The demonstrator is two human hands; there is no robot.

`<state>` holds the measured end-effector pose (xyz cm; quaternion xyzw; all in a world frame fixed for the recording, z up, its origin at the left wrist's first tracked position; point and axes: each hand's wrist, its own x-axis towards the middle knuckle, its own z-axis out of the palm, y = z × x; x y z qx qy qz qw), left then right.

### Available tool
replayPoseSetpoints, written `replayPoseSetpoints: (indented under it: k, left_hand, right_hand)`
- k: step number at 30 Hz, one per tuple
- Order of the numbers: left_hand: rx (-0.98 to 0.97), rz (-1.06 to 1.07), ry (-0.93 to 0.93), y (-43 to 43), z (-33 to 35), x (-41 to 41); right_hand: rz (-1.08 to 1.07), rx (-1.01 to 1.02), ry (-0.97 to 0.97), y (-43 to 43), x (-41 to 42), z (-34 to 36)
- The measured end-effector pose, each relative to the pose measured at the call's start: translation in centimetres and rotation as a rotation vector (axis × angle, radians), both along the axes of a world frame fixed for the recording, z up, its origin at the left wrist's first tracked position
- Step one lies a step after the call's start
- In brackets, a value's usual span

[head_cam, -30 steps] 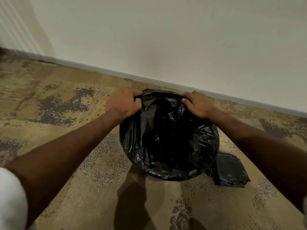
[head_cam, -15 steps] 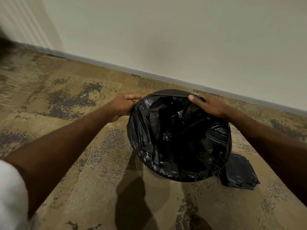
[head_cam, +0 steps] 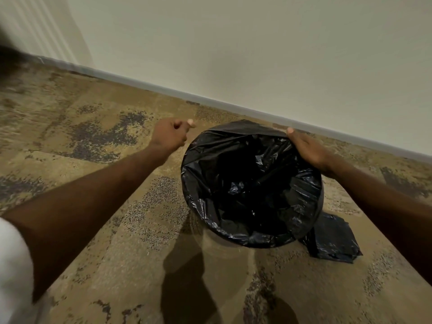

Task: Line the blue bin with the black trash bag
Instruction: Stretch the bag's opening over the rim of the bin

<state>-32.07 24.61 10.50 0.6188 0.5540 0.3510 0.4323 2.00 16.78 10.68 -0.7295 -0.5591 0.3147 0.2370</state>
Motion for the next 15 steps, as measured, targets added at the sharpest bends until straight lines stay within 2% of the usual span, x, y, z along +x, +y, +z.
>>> replayPoseSetpoints:
  k: [2,5,7,9,11,13,14,15]
  left_hand:
    - [-0.036,-0.117,0.060,0.2,1.2,0.2]
    - [0.028,-0.392,0.325,-0.5,2.1,1.4]
    - [0.083,-0.469,0.456,-0.8,2.1,2.3]
    - [0.132,-0.456,0.540,-1.2,2.1,2.8]
    - [0.118,-0.412,0.520,-1.5,2.1,2.9]
    - [0.023,-0.395,0.415,-1.7,2.1,2.9]
    - [-0.029,-0.398,0.363,-1.8,2.1,2.9]
    - [-0.056,-0.402,0.330,-1.9,2.0,3.0]
  right_hand:
    - [-0.088,0.090,-0.001,-1.8,0.1,0.3]
    - [-0.138,0.119,0.139,-4.3,0.1,0.3]
    - [-0.148,0.069,0.218,-5.5,-0.3,-0.1]
    - [-0.177,0.012,0.302,-5.9,-0.4,-0.8]
    - [-0.191,-0.088,0.455,-6.1,-0.3,-1.0]
    - [-0.195,-0.193,0.630,-6.2,0.0,-0.6]
    - [-0.196,-0.193,0.663,-6.3,0.0,-0.3]
    - [-0.177,-0.133,0.584,-6.3,0.0,-0.1]
